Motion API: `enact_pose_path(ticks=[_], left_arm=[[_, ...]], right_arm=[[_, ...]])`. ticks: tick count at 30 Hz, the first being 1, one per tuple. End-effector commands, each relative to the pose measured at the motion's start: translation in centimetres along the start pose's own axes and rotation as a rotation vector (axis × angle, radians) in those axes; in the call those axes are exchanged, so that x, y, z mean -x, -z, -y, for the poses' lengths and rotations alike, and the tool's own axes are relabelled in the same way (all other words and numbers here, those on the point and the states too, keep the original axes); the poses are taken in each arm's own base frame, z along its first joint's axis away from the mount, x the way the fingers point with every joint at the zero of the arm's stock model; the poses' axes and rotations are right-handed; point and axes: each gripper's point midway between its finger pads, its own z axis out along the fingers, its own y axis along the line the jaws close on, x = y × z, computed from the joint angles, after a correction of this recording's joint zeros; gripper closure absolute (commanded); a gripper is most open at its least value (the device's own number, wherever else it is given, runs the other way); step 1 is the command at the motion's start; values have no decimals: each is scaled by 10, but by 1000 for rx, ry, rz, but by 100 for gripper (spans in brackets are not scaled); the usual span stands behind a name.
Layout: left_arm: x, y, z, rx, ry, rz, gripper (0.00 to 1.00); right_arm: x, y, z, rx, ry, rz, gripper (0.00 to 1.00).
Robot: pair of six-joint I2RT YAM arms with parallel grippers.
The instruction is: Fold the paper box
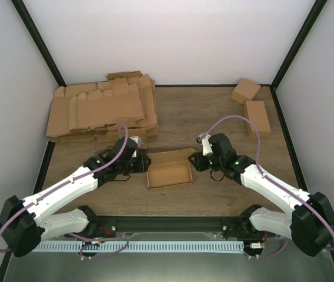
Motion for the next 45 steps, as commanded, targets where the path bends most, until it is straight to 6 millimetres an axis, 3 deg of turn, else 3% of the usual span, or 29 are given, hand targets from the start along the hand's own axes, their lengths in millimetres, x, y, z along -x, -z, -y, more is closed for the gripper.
enact_pose_path(ticks=[1,9,18,27,36,45], left_arm=[[4,5,11,-20,66,-16,62],[1,4,16,-52,117,-35,62],[-1,4,33,-147,194,-56,66],[-3,0,34,-166,229,-63,67],[-8,-4,29,-159,246,-68,67],[-26,-8,20,-181,280,-74,70]], right_arm=[[4,6,-4,-30,-21,-3,70],[-5,-3,-5,-51,-59,-44,73],[6,0,-14,-49,-149,-32,77],[6,-2,-19,-23,-219,-43,79],[-7,-3,-10,-57,-189,-63,79],[-29,-4,-8,-40,-183,-65,82]])
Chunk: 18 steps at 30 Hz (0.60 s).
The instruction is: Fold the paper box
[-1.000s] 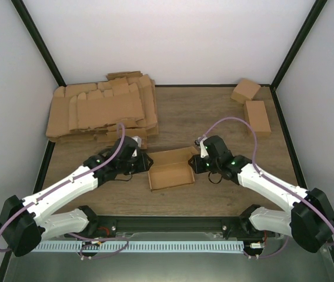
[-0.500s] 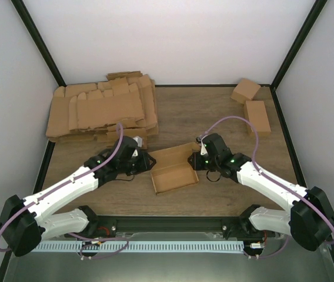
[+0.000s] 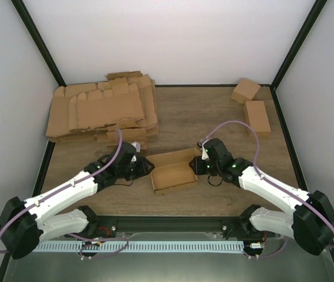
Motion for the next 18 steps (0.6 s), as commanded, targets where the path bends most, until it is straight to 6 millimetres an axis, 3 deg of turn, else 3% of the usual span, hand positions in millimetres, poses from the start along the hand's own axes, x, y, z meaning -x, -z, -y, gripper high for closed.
enact_pose_path(ticks=[1,12,16,18], left_arm=[[-9,-2,3,-48,15,-7,70],[-22,-9,-11,-14,1,-20,70],[-20,-8,-10,-10,-15,-8,70],[-18,-8,-9,-5,-28,-3,70]], right_arm=[[-7,-1,-3,17,15,5,82],[-25,-5,5,11,17,-21,83],[-16,4,2,10,32,15,82],[-12,9,0,8,39,36,74]])
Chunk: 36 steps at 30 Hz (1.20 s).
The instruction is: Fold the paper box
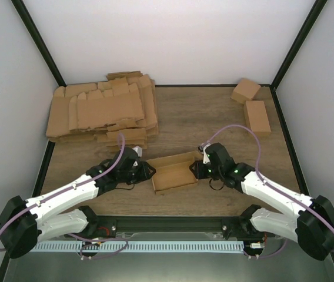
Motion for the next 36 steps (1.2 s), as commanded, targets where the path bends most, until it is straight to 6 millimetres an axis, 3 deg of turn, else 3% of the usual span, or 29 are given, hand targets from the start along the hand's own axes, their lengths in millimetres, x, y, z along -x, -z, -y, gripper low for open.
enact_pose_path(ticks=[1,2,9,19,20,25,30,36], left_arm=[[2,2,-1,10,-24,21,70],[3,2,-1,16,-31,22,70],[5,4,-1,40,-60,28,70],[4,2,0,48,-72,20,70],[4,2,0,49,-74,20,70],[6,3,2,51,-79,23,70],[7,5,7,40,-75,21,70],[0,4,20,-46,-6,-8,70]], right_arm=[[8,12,-3,-10,27,43,65],[9,14,-3,-13,30,50,59],[22,25,4,-74,35,107,43],[50,39,7,-88,63,175,37],[51,38,7,-83,69,173,38],[47,30,-1,-33,77,124,64],[42,30,-15,43,44,87,83],[28,25,-19,86,-1,41,89]])
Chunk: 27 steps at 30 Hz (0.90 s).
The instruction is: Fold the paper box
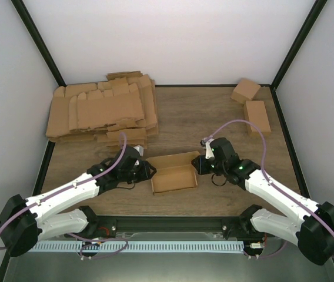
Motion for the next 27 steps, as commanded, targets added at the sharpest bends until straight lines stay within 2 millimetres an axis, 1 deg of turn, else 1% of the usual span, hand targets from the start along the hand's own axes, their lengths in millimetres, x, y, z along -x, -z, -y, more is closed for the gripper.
enact_pose_path(ticks=[1,6,9,16,21,27], left_arm=[[-2,2,18,-89,53,-15,70],[-4,4,27,-136,84,-23,70],[-4,2,21,-115,80,-20,70],[-16,-6,4,-87,80,-32,70],[-18,-10,-4,-72,70,-26,70],[-11,-11,-1,-50,39,-11,70]], right_arm=[[0,2,-14,62,-42,-12,89],[-4,-1,-18,74,-49,-20,89],[-10,-4,-14,52,-44,-31,89],[-29,-9,-4,30,-66,-37,90],[-29,-12,0,17,-66,-12,91],[-21,-11,3,-6,-44,27,94]])
